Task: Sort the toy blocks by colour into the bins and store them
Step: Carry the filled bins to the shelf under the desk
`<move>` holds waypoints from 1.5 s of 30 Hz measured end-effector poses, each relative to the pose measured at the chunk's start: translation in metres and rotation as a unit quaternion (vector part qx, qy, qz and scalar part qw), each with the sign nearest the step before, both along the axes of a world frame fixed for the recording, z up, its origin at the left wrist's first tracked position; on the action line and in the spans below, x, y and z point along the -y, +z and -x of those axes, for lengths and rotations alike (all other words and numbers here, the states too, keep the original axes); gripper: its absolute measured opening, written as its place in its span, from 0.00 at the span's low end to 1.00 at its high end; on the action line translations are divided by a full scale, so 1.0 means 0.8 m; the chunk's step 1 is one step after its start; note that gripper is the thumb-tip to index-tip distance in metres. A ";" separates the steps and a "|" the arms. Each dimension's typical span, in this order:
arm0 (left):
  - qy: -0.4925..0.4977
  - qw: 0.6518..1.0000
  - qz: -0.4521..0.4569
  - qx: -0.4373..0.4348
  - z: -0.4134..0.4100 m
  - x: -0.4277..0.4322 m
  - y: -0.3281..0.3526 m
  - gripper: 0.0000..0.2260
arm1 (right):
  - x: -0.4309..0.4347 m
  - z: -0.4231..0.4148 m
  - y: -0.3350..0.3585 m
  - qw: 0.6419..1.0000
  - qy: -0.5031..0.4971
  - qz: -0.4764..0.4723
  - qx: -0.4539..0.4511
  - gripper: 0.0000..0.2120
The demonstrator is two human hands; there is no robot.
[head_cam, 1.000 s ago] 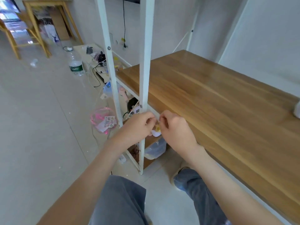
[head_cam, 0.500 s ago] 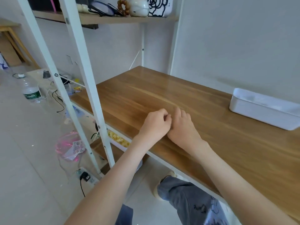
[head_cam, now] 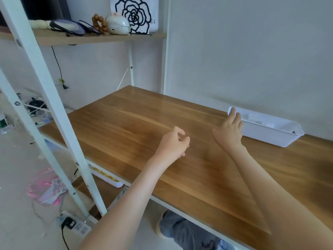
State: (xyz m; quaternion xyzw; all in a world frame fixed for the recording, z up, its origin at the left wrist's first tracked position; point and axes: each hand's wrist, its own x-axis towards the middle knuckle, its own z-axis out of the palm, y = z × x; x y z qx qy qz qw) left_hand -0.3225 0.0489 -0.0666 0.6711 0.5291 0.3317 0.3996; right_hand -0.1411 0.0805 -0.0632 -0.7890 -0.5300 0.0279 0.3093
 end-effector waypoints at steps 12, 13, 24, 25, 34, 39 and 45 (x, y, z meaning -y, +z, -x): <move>-0.014 1.000 -0.012 0.003 0.004 -0.001 -0.035 0.06 | -0.031 -0.033 -0.013 0.996 -0.012 -0.081 -0.022 0.27; -0.020 1.000 -0.014 -0.004 0.005 -0.001 -0.036 0.06 | -0.032 -0.035 -0.017 0.997 -0.010 -0.077 -0.029 0.25; -0.039 0.999 -0.008 -0.020 0.008 0.011 -0.031 0.06 | 0.008 0.009 -0.052 0.959 0.023 -0.241 0.147 0.05; -0.053 0.998 -0.003 -0.024 0.011 0.015 -0.030 0.06 | 0.020 0.019 -0.054 0.950 0.044 -0.260 0.165 0.04; 0.101 0.992 0.024 0.075 0.058 0.053 -0.019 0.09 | 0.096 0.097 -0.058 0.930 0.232 -0.243 0.150 0.09; 0.113 0.980 0.093 0.136 0.101 0.068 -0.017 0.16 | 0.130 0.139 -0.057 0.920 0.275 -0.237 0.147 0.08; 0.055 0.974 0.210 0.068 0.149 0.099 -0.003 0.25 | 0.163 0.166 -0.051 0.910 0.331 -0.243 0.050 0.14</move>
